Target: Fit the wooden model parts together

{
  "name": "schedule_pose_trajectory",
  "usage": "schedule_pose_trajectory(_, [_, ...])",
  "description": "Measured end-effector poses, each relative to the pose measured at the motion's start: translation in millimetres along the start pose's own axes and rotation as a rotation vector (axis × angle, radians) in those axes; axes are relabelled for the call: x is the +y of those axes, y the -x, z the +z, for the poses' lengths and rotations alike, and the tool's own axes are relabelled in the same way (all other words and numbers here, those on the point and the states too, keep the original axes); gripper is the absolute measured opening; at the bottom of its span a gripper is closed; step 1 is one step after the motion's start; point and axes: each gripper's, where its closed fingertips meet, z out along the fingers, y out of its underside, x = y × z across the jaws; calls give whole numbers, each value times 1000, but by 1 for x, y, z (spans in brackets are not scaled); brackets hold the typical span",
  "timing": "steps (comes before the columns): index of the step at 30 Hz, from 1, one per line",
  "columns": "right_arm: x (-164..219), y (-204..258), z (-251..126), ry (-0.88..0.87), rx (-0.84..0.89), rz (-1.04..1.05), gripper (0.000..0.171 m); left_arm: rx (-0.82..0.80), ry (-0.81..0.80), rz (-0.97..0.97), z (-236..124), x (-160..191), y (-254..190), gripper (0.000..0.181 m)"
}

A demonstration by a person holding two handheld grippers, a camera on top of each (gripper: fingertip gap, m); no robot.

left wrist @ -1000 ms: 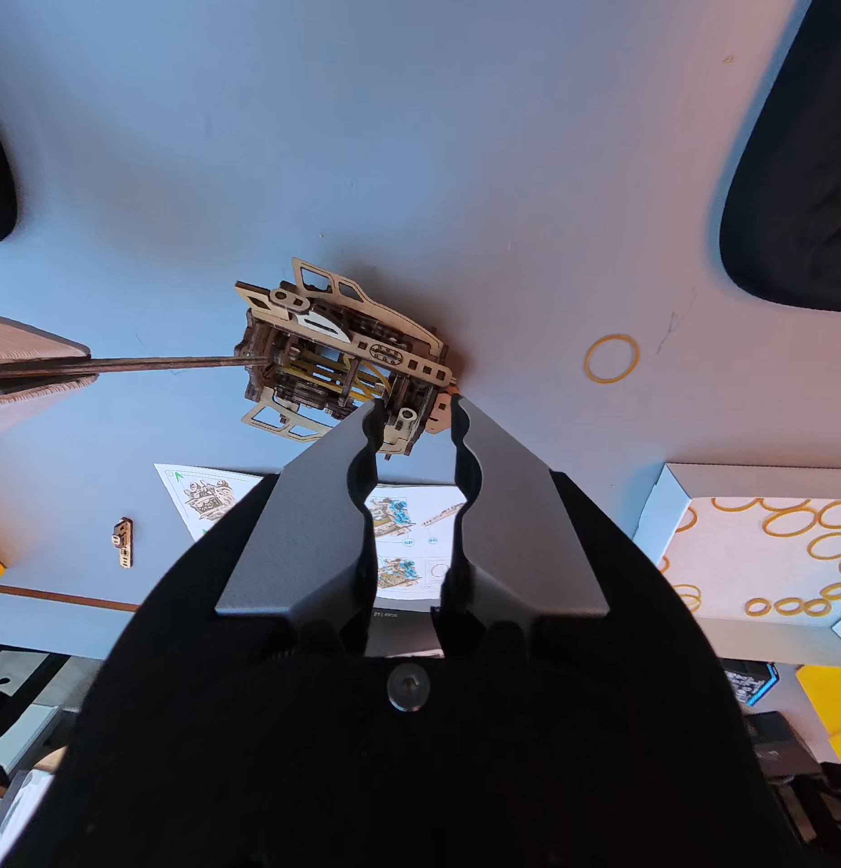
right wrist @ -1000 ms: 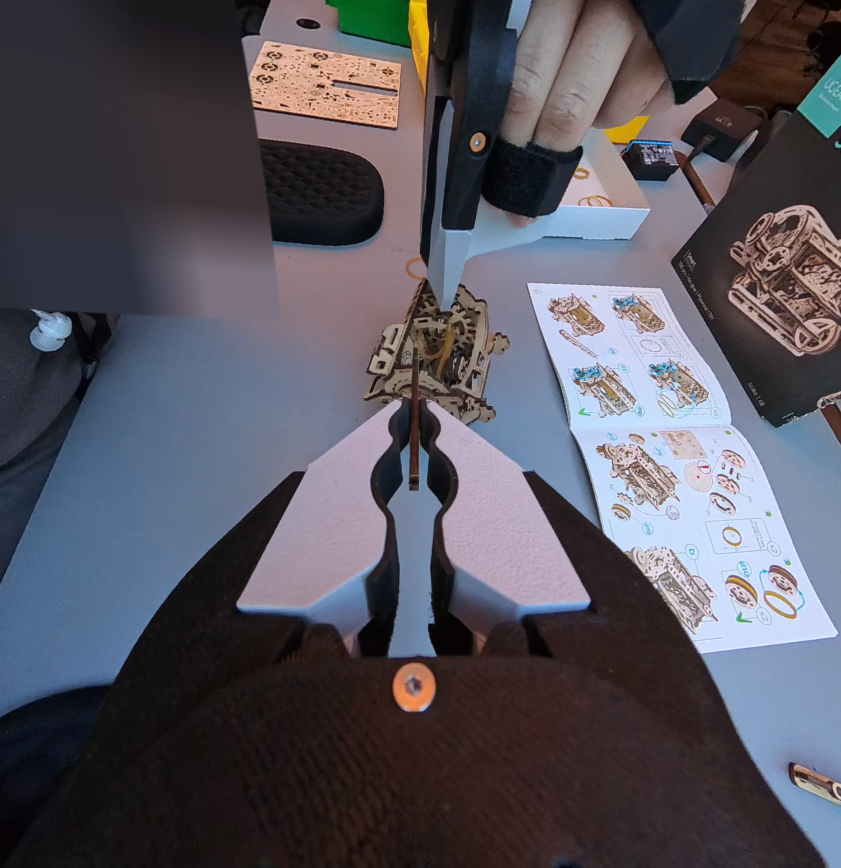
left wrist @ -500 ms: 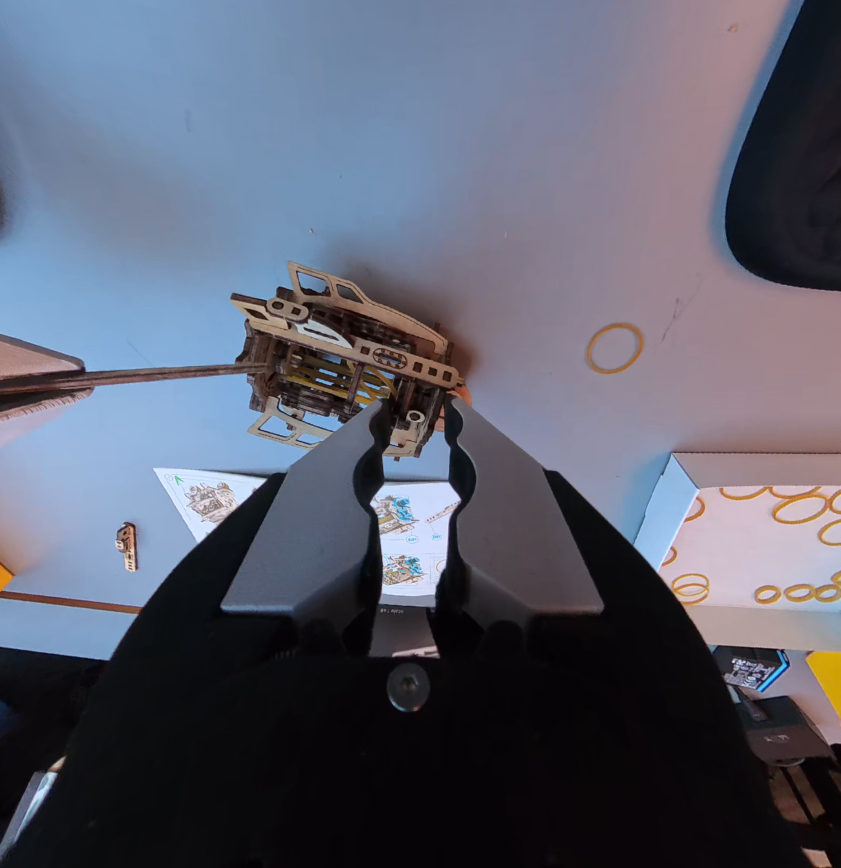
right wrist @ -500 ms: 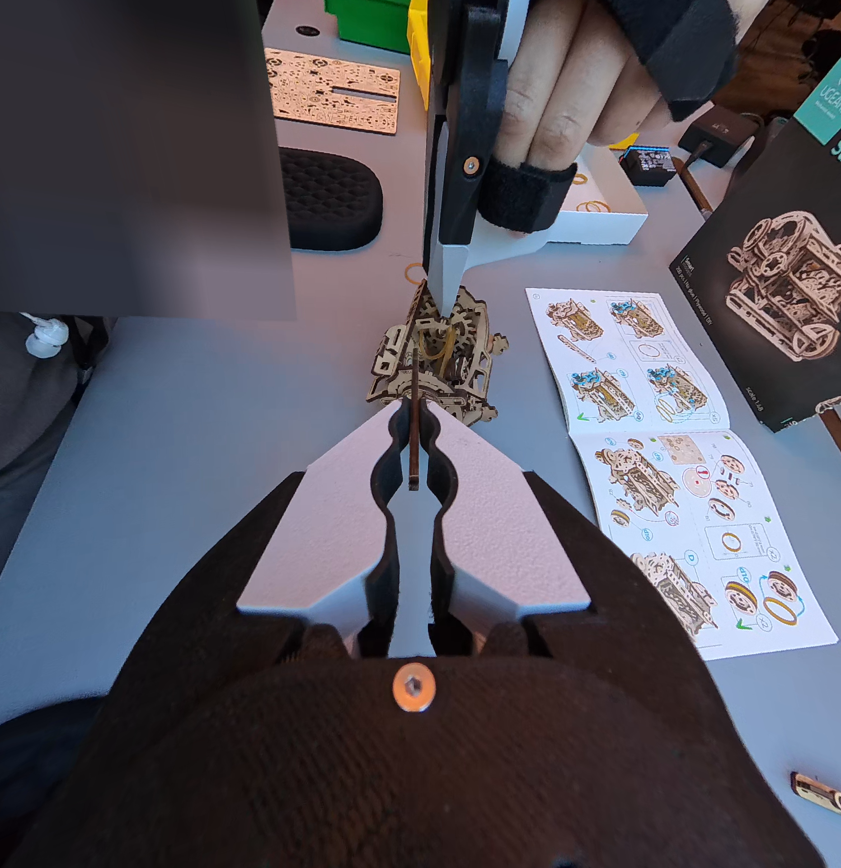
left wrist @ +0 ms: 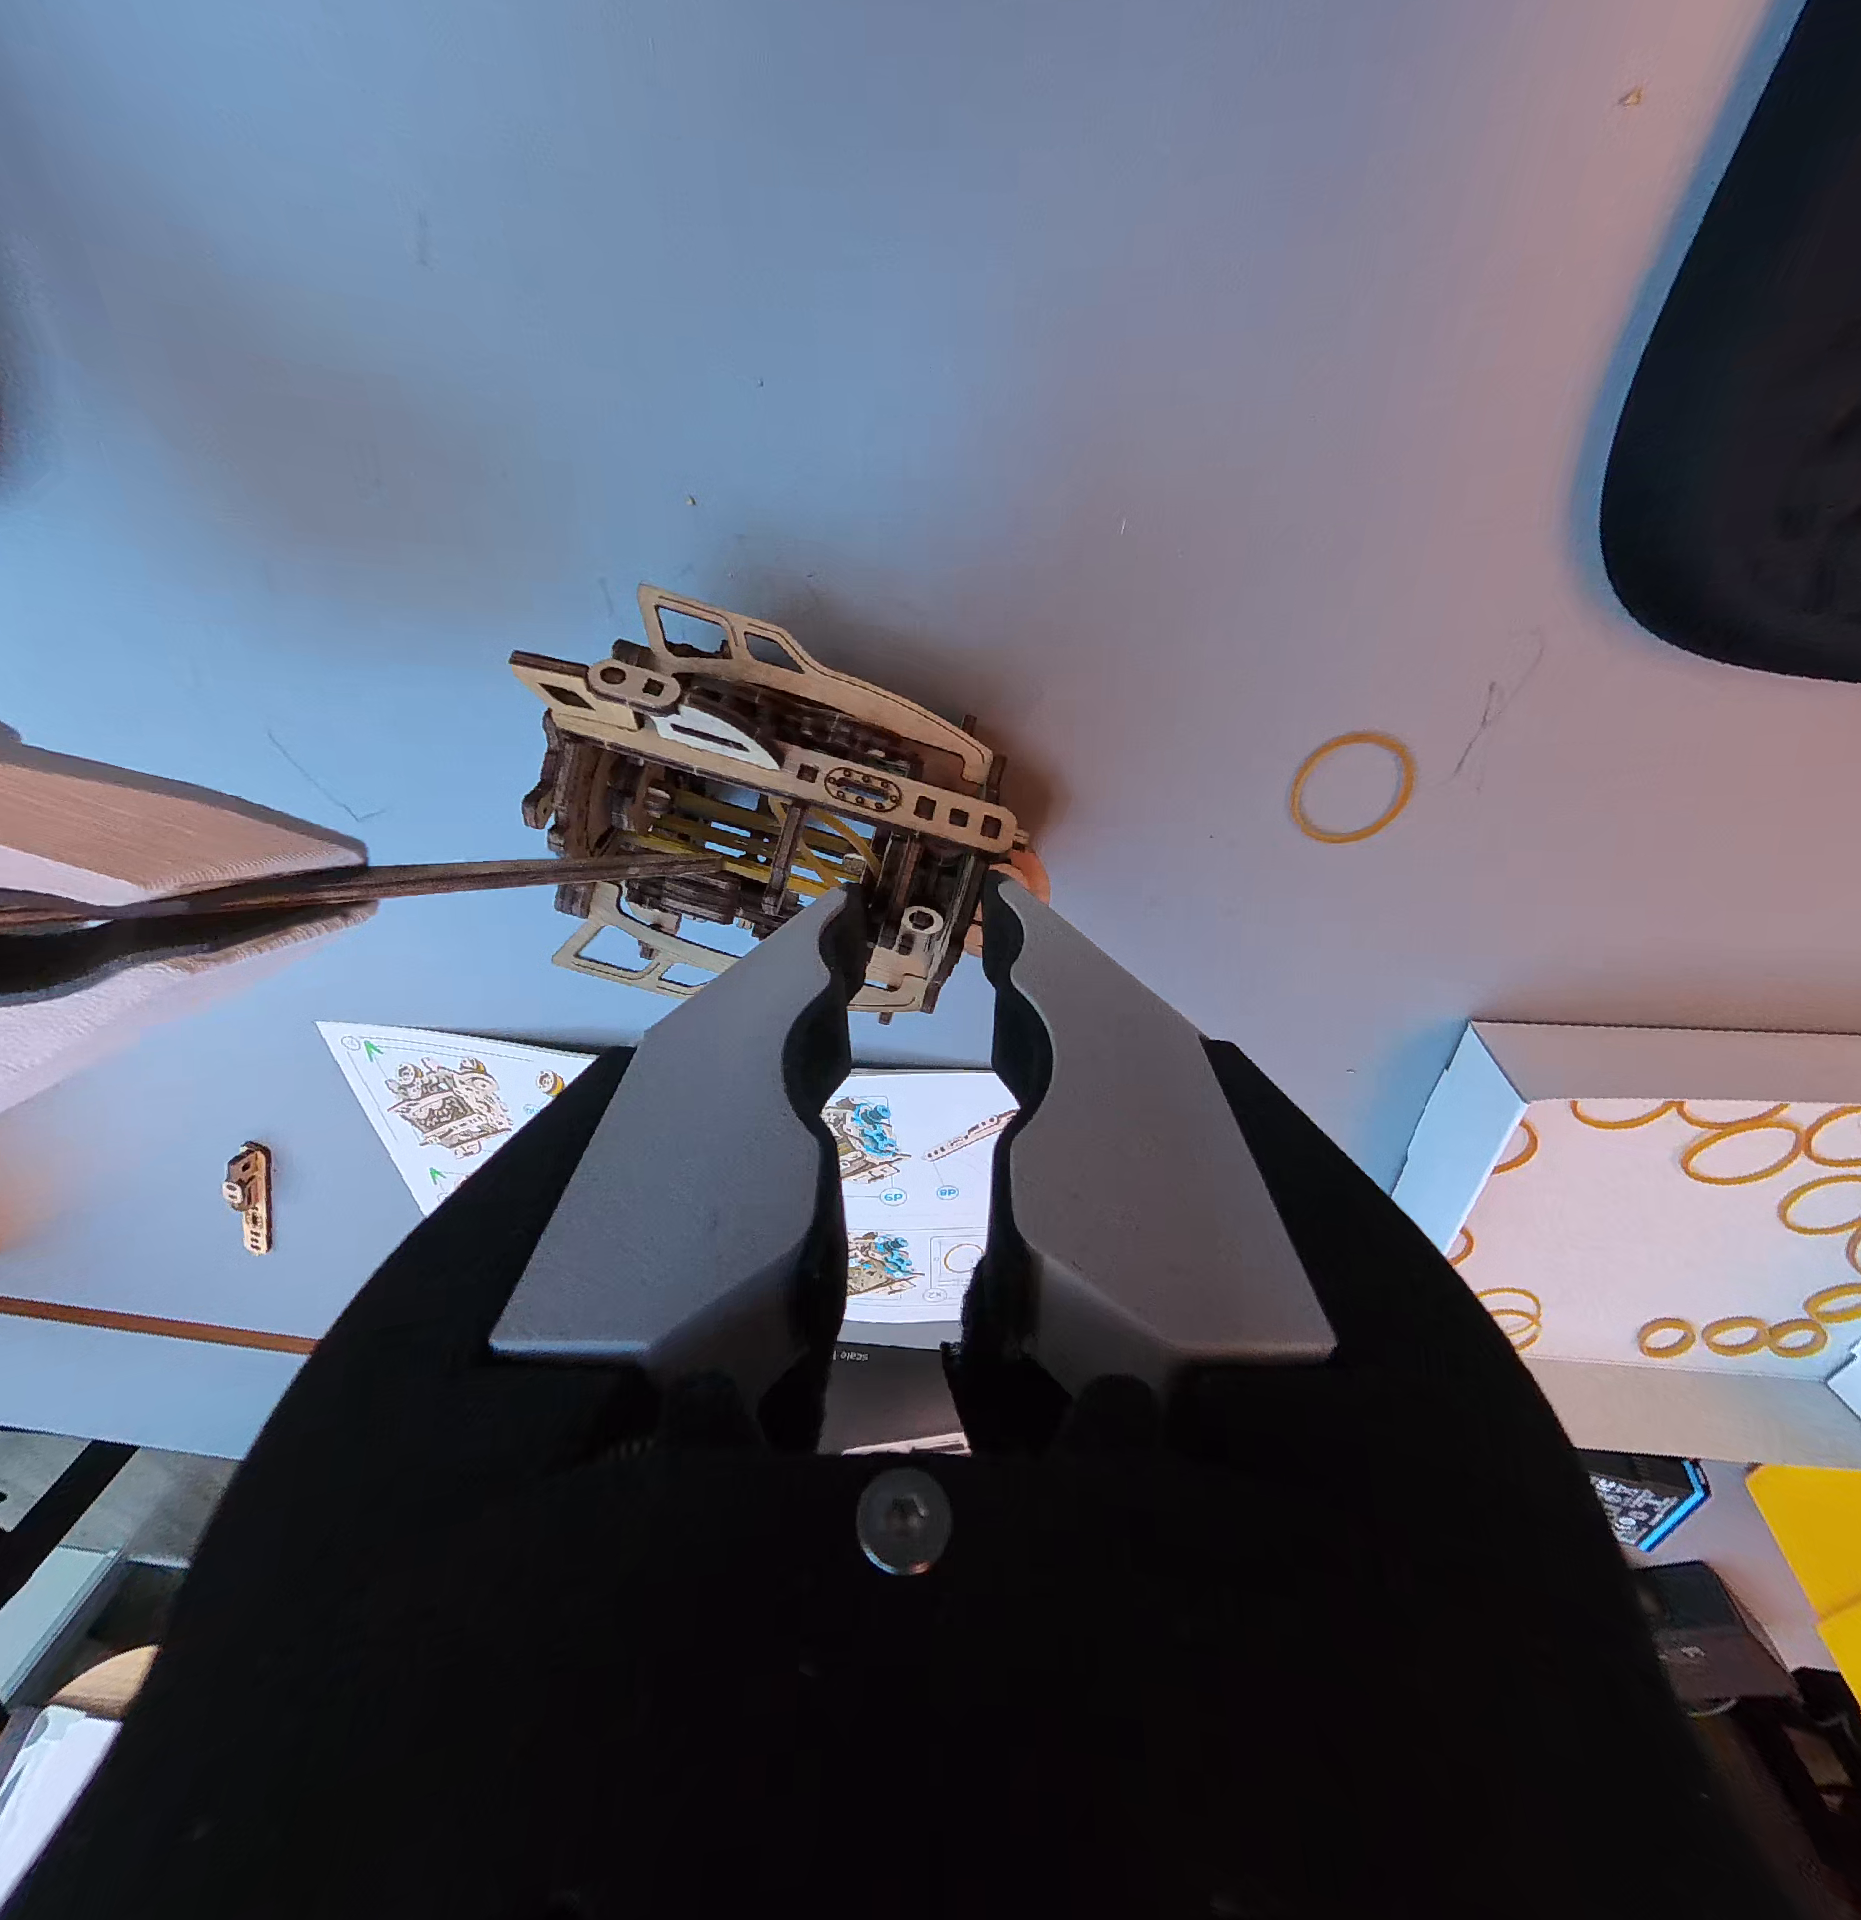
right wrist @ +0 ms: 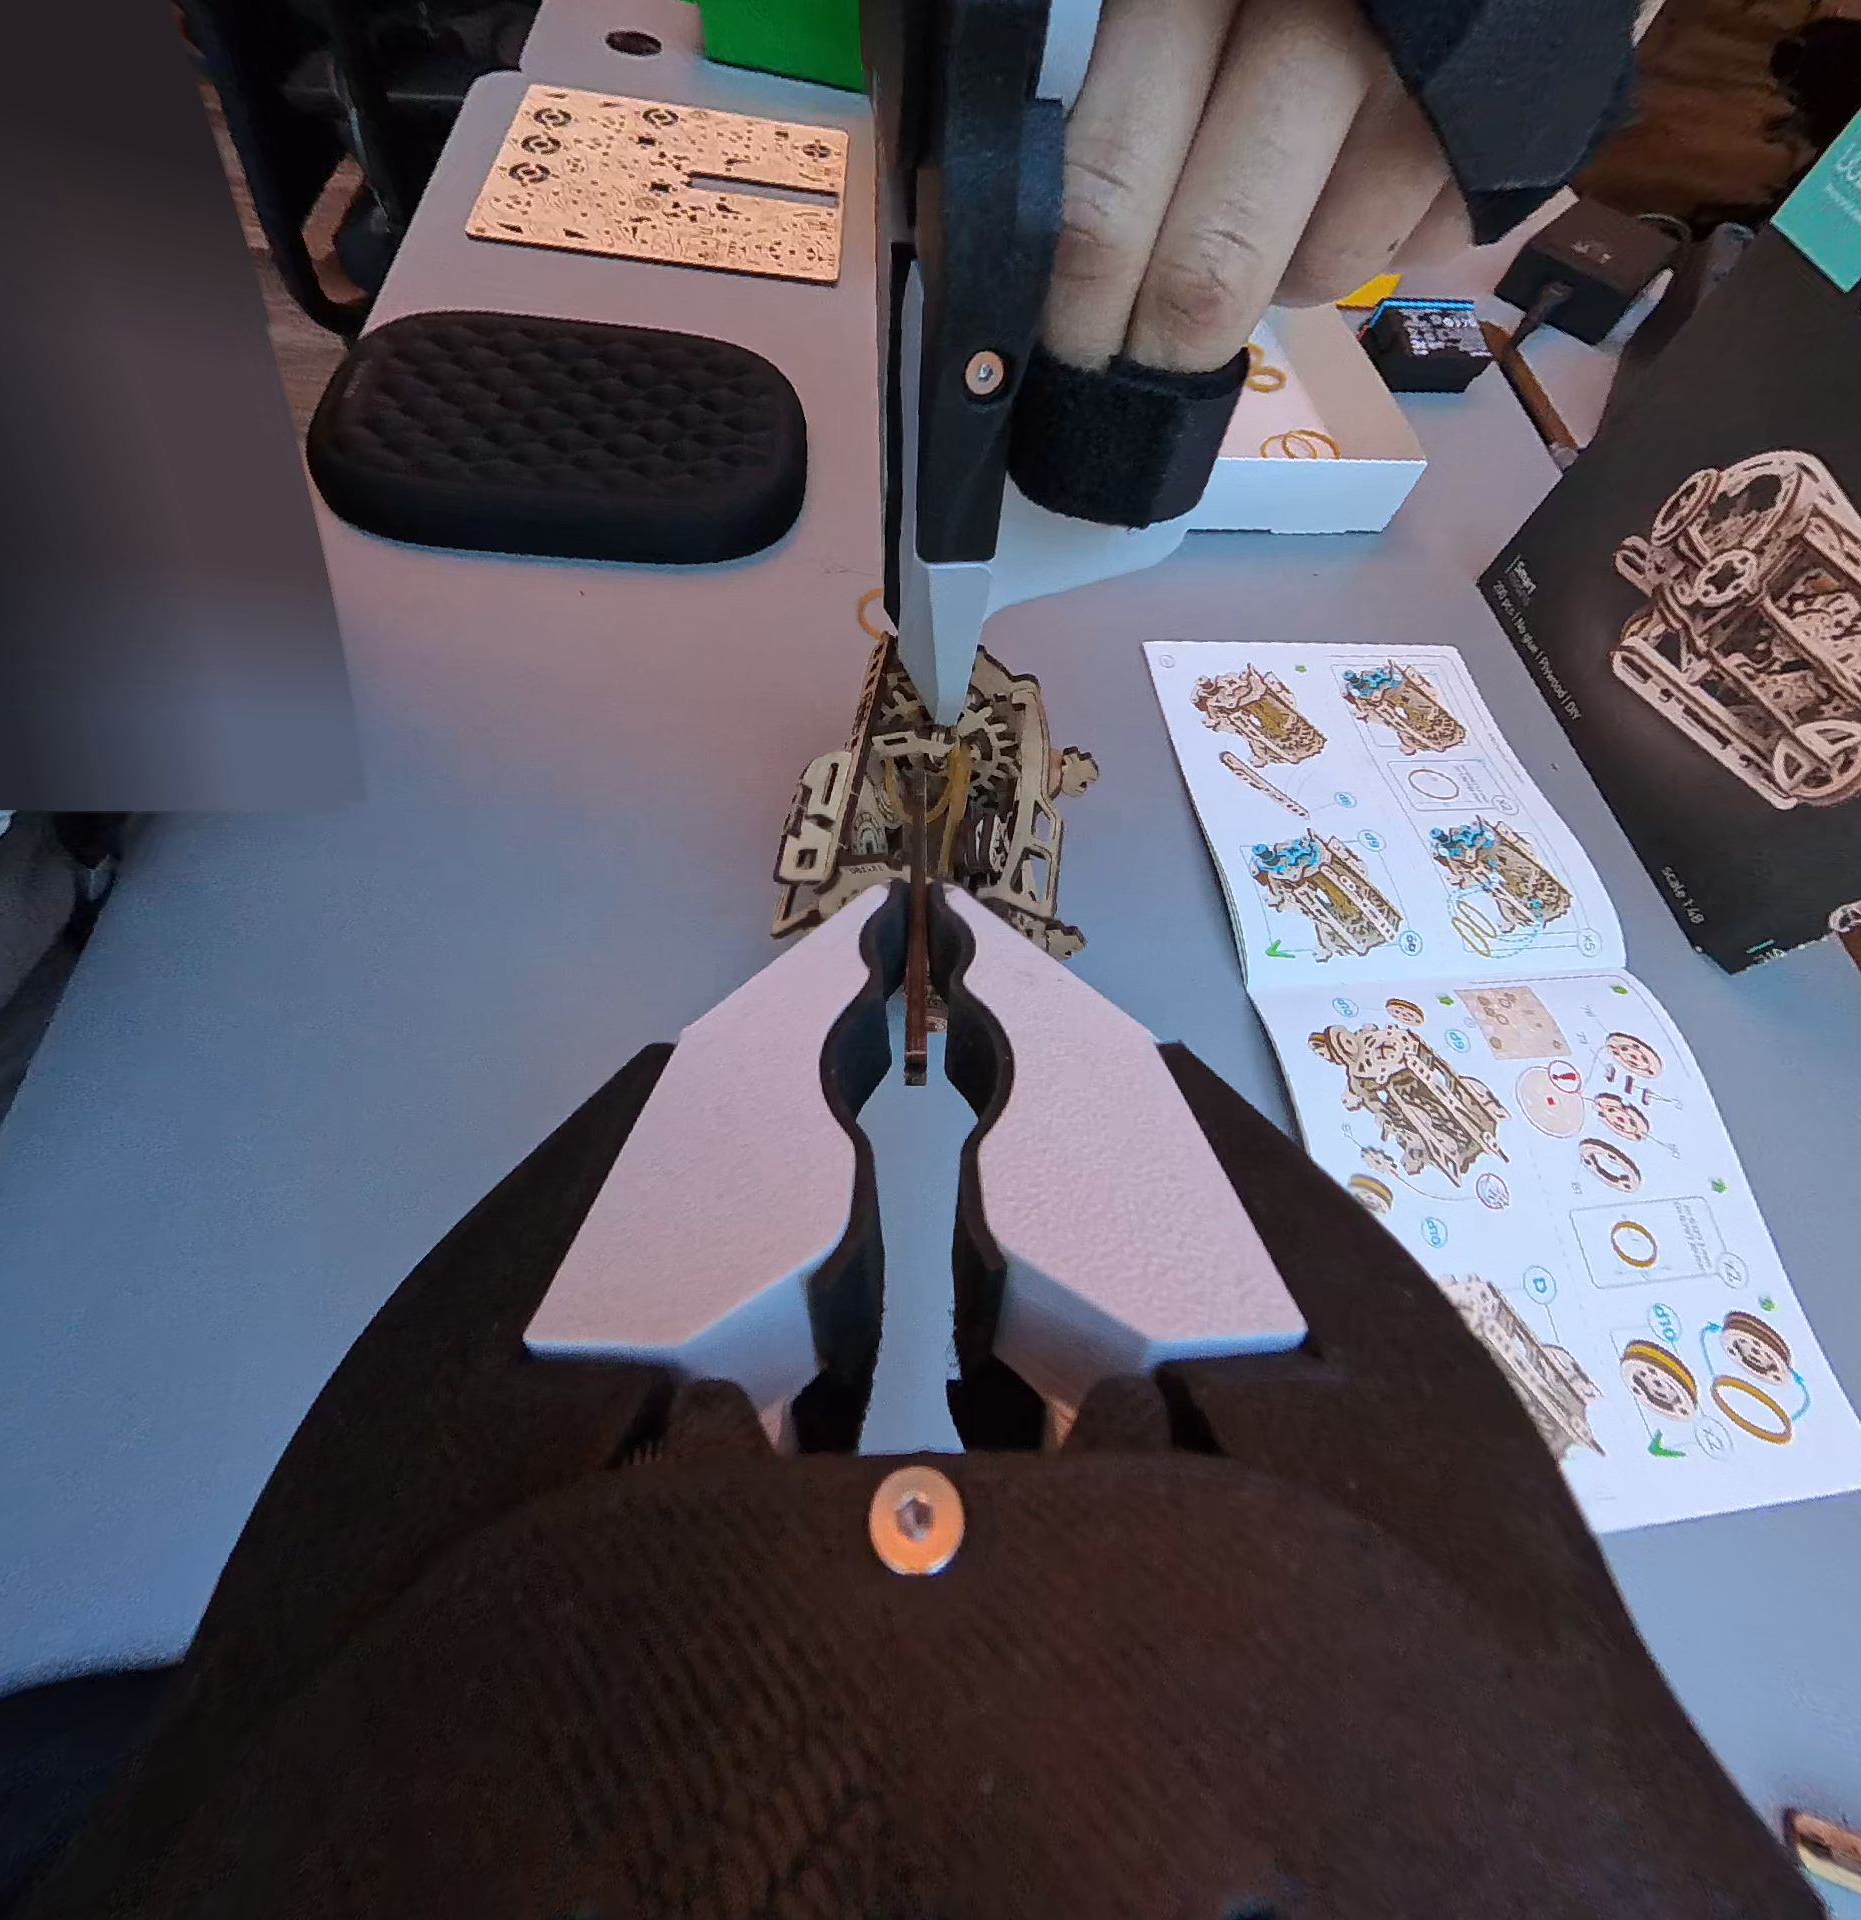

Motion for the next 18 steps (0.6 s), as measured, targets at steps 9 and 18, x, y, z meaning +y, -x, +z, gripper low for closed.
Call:
schedule_pose_trajectory(9, [5,-3,15,66,-69,32,1,7,11,20,0,0,0,19])
schedule_pose_trajectory(18, [4,-5,16,37,-117,140,1,7,12,16,0,0,0,19])
